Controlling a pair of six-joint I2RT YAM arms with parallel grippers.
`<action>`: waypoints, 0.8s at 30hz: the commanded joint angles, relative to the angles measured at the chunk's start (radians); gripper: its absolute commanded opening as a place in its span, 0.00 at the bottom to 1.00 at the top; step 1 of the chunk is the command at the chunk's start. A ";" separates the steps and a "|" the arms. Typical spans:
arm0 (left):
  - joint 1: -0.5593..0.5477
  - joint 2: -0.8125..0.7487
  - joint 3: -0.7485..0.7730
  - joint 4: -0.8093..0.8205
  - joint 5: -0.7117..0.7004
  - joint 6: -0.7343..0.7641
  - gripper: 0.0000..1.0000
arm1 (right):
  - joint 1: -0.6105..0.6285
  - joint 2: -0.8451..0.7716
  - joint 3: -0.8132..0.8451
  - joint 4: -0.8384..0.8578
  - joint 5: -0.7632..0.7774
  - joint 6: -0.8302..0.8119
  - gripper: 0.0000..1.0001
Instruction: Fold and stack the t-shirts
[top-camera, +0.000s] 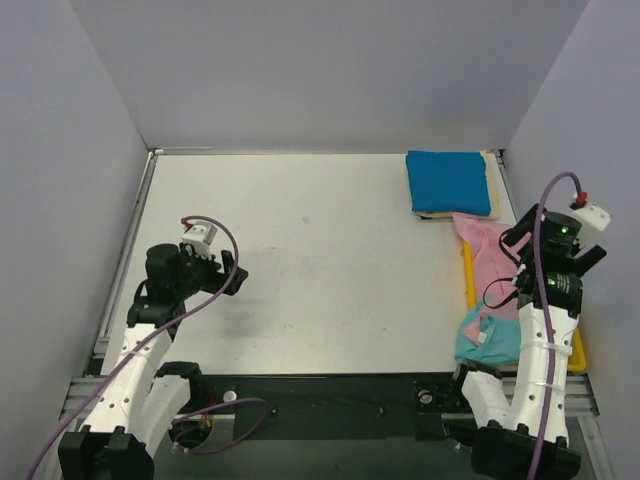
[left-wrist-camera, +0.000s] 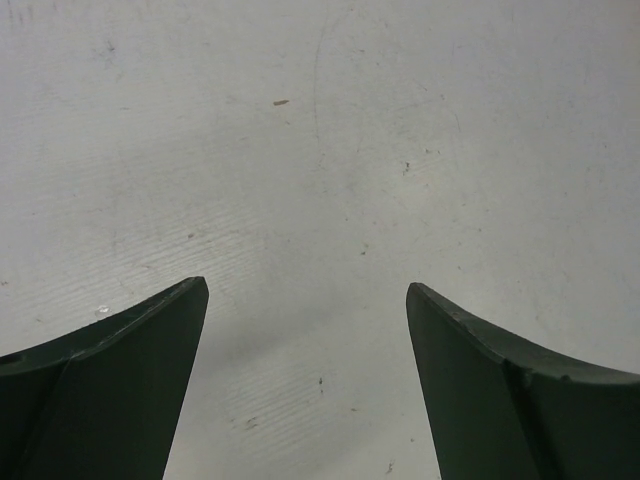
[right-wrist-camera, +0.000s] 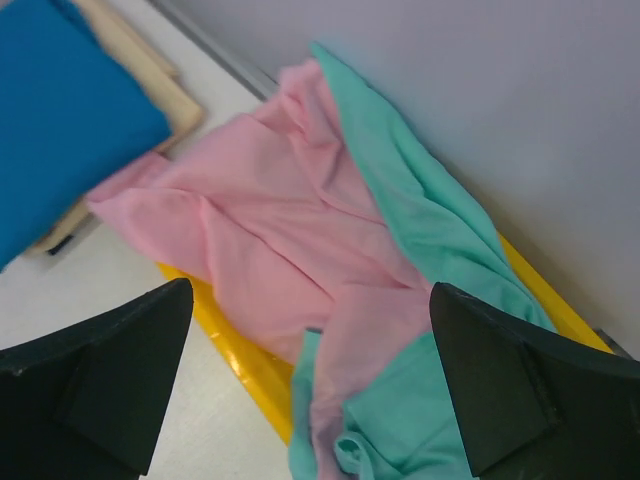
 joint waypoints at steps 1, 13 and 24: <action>-0.007 -0.046 -0.026 0.045 -0.017 0.016 0.91 | -0.180 0.040 -0.023 -0.186 -0.063 0.057 0.99; -0.057 -0.134 -0.082 0.115 0.038 0.005 0.92 | -0.484 0.244 -0.121 -0.194 -0.009 0.335 0.83; -0.031 -0.124 -0.086 0.108 0.047 0.010 0.92 | -0.620 0.307 -0.265 -0.102 -0.080 0.464 0.69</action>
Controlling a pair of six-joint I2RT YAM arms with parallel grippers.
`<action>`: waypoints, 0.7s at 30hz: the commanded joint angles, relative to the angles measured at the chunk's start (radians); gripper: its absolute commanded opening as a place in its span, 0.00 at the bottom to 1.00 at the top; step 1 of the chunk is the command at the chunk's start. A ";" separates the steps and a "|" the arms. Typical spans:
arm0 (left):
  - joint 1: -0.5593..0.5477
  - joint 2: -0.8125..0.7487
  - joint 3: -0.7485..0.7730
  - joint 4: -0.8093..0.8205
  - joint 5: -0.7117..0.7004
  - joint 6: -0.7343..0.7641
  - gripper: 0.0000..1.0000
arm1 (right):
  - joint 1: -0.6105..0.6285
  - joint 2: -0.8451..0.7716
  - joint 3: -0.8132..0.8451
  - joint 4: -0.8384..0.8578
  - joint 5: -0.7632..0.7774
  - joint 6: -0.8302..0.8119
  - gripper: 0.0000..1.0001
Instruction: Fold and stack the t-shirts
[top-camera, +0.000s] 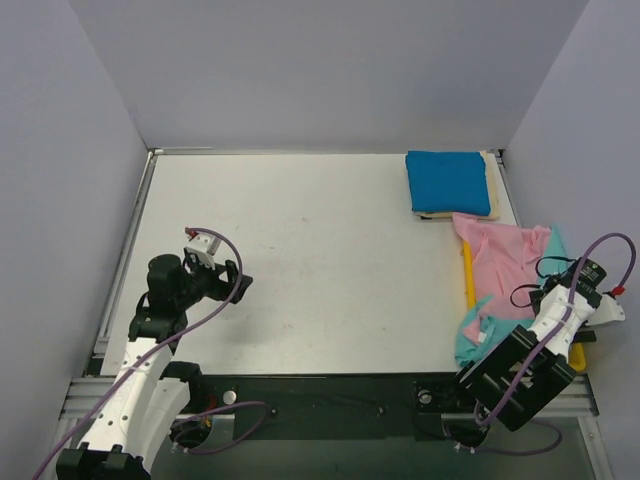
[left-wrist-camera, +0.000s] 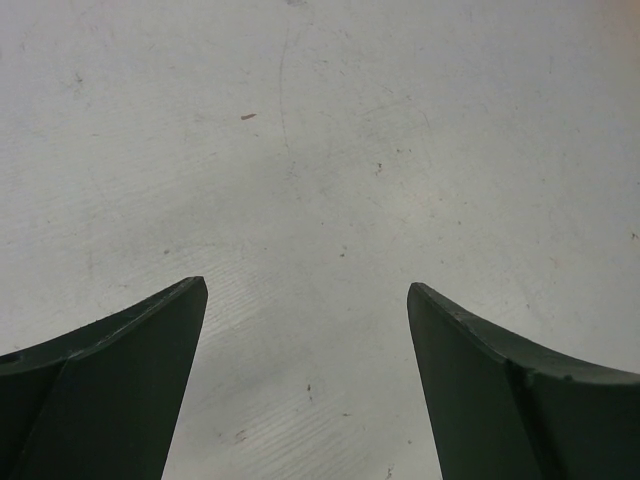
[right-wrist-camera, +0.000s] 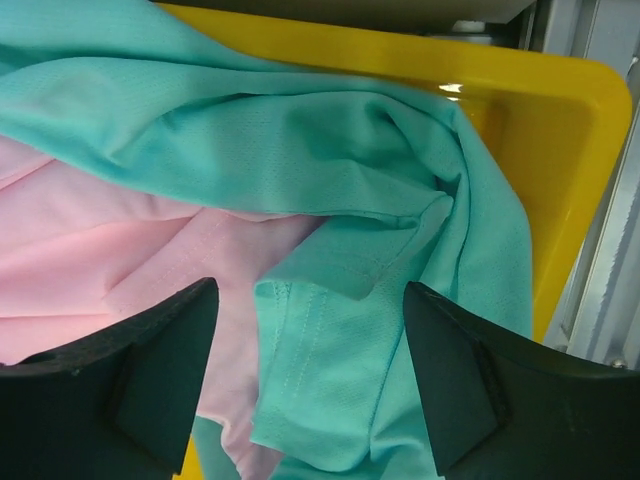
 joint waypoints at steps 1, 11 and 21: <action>0.017 -0.009 0.006 0.052 0.028 -0.004 0.92 | -0.022 0.036 -0.030 0.034 0.022 0.078 0.67; 0.022 -0.005 0.001 0.060 0.052 -0.006 0.92 | -0.056 -0.054 0.013 0.028 0.004 0.103 0.00; 0.022 0.000 0.001 0.081 0.063 -0.011 0.92 | 0.343 -0.180 0.465 0.122 0.016 -0.081 0.00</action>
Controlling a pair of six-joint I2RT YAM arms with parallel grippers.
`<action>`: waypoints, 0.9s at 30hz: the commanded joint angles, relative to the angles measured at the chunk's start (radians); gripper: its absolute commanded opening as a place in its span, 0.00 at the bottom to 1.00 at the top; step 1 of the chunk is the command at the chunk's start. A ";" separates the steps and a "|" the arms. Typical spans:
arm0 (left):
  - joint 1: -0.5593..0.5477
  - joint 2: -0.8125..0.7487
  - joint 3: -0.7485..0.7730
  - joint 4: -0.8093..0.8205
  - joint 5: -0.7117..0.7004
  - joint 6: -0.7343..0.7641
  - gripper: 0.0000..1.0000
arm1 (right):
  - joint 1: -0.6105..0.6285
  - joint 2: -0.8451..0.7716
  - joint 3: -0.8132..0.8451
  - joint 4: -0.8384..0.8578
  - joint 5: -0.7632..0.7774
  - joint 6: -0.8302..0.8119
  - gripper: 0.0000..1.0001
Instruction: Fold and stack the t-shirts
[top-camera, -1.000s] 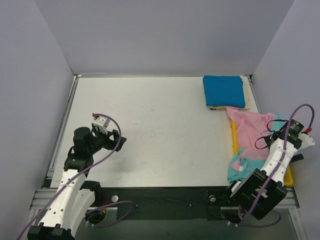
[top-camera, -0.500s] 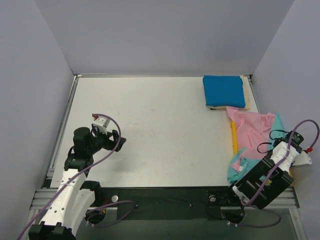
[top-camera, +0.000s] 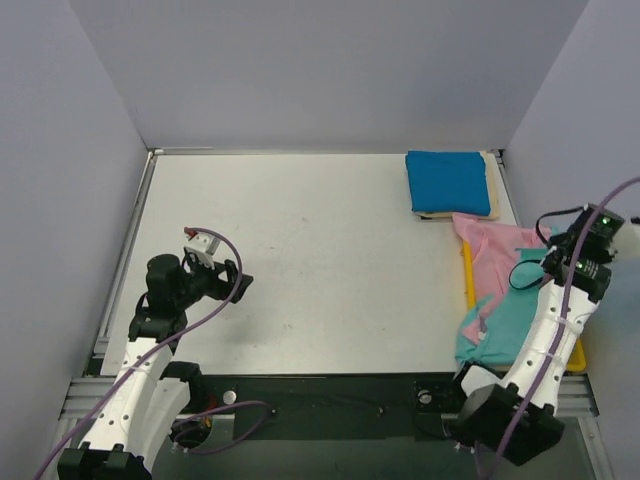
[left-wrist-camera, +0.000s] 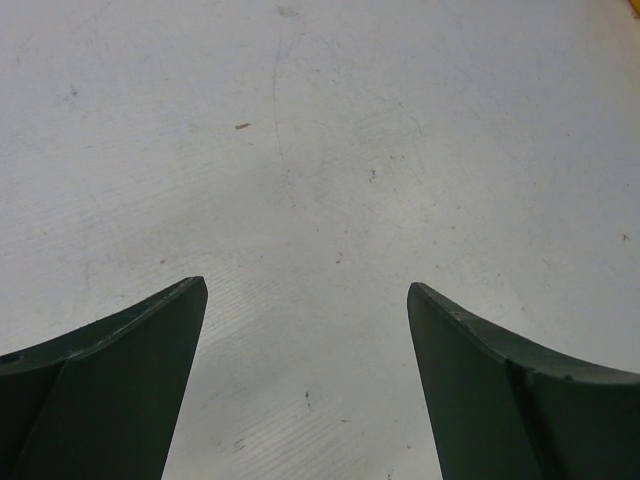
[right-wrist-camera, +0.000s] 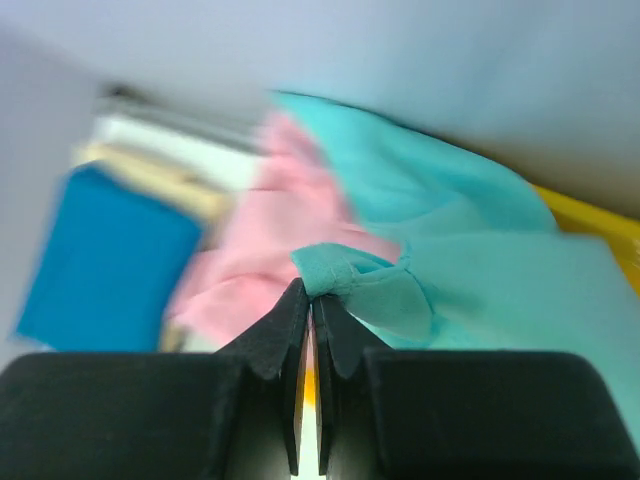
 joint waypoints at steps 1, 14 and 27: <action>0.006 -0.001 0.004 0.057 0.033 -0.012 0.92 | 0.328 0.006 0.271 0.082 0.083 -0.203 0.00; 0.021 -0.019 0.006 0.052 0.015 -0.010 0.92 | 1.272 0.444 1.410 0.161 -0.400 -0.501 0.00; 0.037 -0.032 0.006 0.055 0.022 -0.006 0.92 | 1.317 0.338 0.846 -0.094 0.230 -0.644 0.51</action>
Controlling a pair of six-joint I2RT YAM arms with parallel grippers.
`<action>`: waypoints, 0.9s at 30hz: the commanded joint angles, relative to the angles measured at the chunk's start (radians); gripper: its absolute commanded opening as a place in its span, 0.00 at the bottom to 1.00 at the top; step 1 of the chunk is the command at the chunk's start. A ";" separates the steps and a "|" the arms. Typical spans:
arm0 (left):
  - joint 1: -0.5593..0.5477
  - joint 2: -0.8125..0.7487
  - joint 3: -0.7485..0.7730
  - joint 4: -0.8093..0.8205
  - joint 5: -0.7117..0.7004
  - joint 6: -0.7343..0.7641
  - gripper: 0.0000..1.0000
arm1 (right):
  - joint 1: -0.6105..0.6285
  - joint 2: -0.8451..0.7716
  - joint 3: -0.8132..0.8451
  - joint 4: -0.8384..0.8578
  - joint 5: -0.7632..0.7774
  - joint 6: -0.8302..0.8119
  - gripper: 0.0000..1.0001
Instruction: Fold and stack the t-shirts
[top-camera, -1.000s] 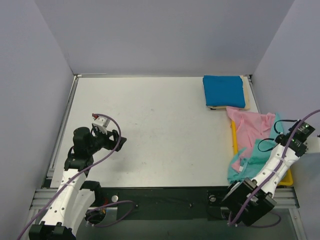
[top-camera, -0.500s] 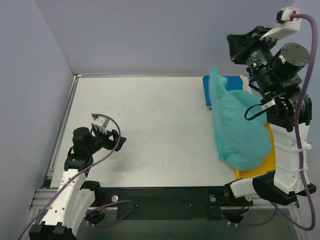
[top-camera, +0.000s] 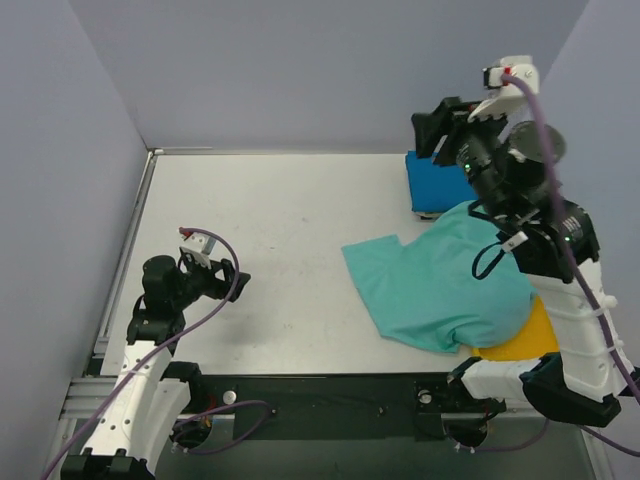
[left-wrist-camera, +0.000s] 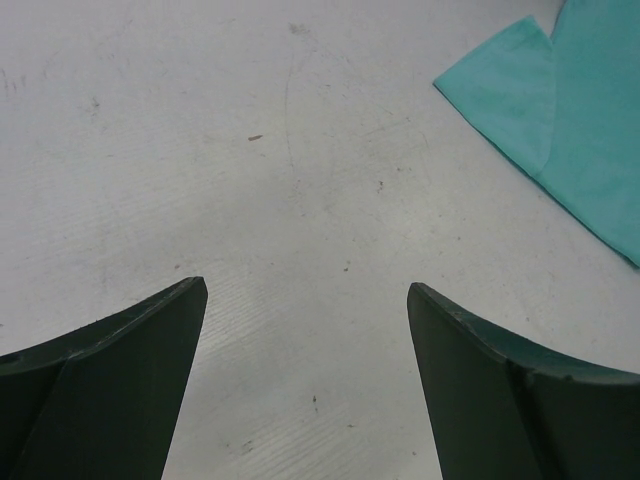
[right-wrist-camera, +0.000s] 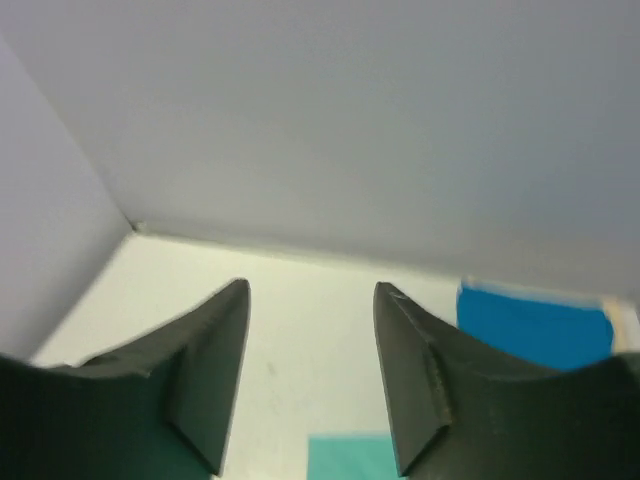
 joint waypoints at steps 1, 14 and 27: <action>0.010 -0.004 0.007 0.054 0.021 -0.005 0.92 | -0.013 0.049 -0.259 -0.280 0.205 -0.029 0.62; 0.010 0.006 0.000 0.065 0.040 -0.012 0.92 | 0.023 0.239 -0.857 -0.489 -0.189 0.107 0.97; 0.010 0.003 0.003 0.057 0.041 -0.011 0.92 | 0.096 0.471 -1.074 -0.260 -0.191 0.230 0.78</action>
